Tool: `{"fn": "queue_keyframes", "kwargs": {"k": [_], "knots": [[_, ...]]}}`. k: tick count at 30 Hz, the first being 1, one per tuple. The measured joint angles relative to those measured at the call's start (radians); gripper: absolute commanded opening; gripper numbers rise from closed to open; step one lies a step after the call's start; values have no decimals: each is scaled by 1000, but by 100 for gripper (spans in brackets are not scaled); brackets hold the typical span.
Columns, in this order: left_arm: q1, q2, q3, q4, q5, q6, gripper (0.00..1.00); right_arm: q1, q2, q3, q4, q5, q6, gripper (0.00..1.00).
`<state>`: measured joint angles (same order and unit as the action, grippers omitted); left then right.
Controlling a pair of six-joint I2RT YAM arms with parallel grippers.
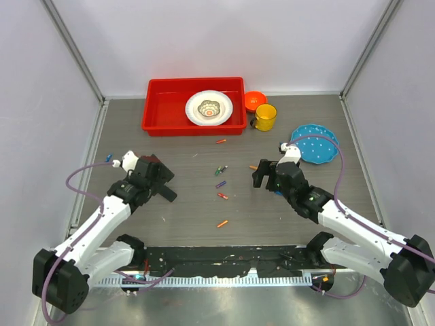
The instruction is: Load the batteries into the remote control
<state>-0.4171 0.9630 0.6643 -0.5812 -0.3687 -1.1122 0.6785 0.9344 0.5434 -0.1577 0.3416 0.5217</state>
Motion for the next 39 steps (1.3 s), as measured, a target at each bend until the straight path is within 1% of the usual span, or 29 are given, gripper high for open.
{"fn": "queue_keyframes", "kwargs": {"k": [7,12,15,18,19,21,27,32,35,39], "knots": [[0,-79,-18,-5,-24,3,100,0,9,4,40,-20,21,96],[0,-68,-19,-11,-50,23,100,0,56,9,59,-64,31,96],[0,-3,5,-74,-95,-9,100,0,89,30,51,-68,32,96],[0,126,58,-139,-125,-68,100,0,110,55,49,-68,32,96],[0,181,74,-148,-128,-94,100,0,112,60,49,-68,34,96],[-1,243,79,-152,-127,-130,100,0,113,63,49,-72,35,96],[-3,314,82,-151,-136,-191,99,0,113,63,49,-90,39,96],[-3,400,129,-146,-163,-214,98,0,113,62,50,-101,42,96],[-3,441,156,-141,-174,-221,96,0,113,62,51,-105,42,96],[-2,480,177,-126,-181,-236,89,0,113,61,52,-109,42,96]]}}
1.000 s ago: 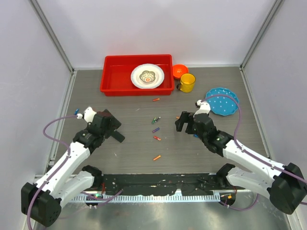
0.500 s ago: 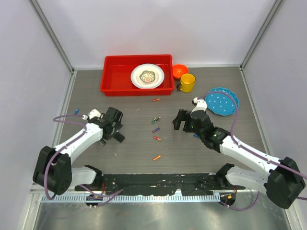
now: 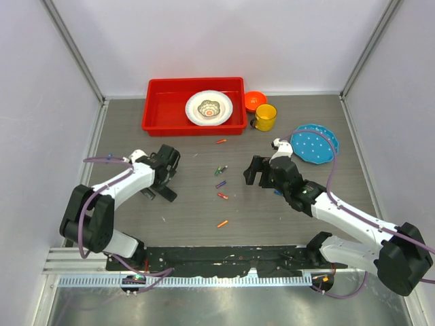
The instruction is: Load the batteries into the remote control
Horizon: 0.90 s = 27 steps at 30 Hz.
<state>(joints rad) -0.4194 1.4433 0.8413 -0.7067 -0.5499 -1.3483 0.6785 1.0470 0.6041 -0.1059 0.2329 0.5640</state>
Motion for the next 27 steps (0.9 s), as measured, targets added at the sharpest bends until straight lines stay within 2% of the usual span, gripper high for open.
{"fn": "queue_keyframes", "kwargs": {"k": [8,14,25,27], "knots": [[14,45,2,30,4,-38,83,0,-6,-6,0,-7,0,96],[50,73,-6,76,26,-52,70,0,-9,-9,0,-11,-1,96],[126,70,-43,168,56,-19,67,0,-8,-10,0,-19,-1,96],[127,70,-45,176,57,-8,62,0,-8,-10,0,-20,-1,96]]}}
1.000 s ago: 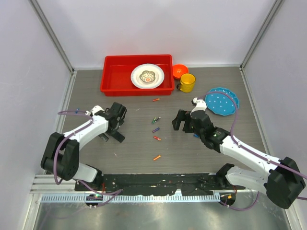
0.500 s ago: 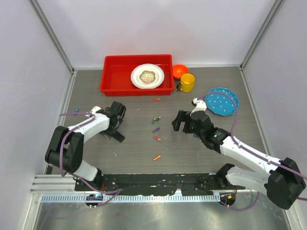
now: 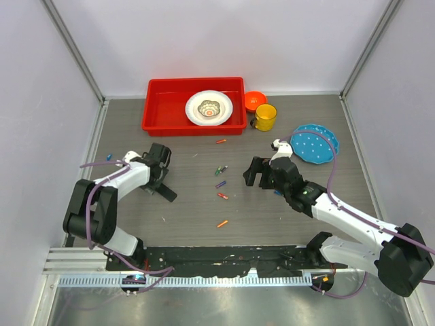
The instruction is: Load the batteries into the remote control
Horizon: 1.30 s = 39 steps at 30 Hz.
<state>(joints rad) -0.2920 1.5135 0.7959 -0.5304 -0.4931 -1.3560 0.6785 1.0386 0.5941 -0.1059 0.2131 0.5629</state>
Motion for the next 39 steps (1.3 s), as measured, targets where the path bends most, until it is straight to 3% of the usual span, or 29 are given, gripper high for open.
{"fn": "queue_keyframes", "kwargs": {"k": [4,16,30,32,35,36,39], "knots": [[1,3,-2,2,0,10,56,0,0,-2,0,-4,0,96],[1,53,51,-47,7,32,66,0,0,-3,0,-11,1,96],[0,107,107,-121,11,73,61,0,-1,-10,2,-11,3,96],[0,118,118,-135,11,82,58,0,-5,-19,1,-11,5,96],[1,132,135,-152,14,81,43,0,-16,-31,1,-13,8,96],[1,135,139,-153,15,84,31,0,-21,-33,0,-13,9,96],[0,138,143,-152,20,94,19,0,-40,-37,0,-13,9,96]]}}
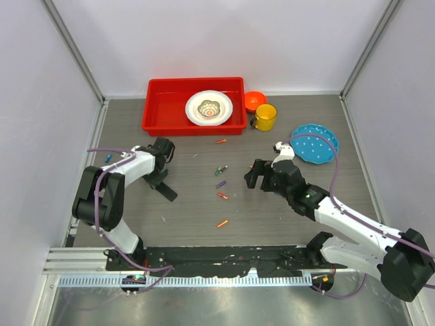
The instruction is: Load the batteries into the remote control
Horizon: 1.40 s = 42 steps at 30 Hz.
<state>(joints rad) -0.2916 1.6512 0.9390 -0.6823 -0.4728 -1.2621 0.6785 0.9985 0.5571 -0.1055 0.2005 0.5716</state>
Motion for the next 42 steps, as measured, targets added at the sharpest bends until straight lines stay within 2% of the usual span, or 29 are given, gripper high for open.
{"fn": "queue_keyframes", "kwargs": {"k": [1,3,6,10,15,19,25,30,34,38,42], "knots": [[0,-1,0,3,3,5,13,0,-5,0,0,0,0,96],[0,-5,-2,8,5,19,10,0,-13,0,0,0,0,96],[-2,-30,-20,13,30,47,0,0,-16,0,-3,-1,0,96],[-16,-106,-58,49,132,121,0,0,-20,8,-19,-2,-1,96],[-70,-243,-75,202,290,216,0,0,-20,34,-18,-1,2,96],[-110,-356,-127,422,456,279,0,0,-20,43,-14,-35,3,96],[-119,-515,-362,913,669,304,0,-6,-39,64,5,-179,21,96],[-119,-509,-491,1335,814,259,0,-27,-71,34,114,-345,91,96],[-119,-441,-572,1690,871,171,0,-33,-75,-7,225,-457,143,96],[-119,-347,-590,1850,905,71,0,-33,-92,-45,309,-539,180,96],[-121,-315,-589,1896,946,13,0,-33,-109,-47,364,-592,195,96]]}}
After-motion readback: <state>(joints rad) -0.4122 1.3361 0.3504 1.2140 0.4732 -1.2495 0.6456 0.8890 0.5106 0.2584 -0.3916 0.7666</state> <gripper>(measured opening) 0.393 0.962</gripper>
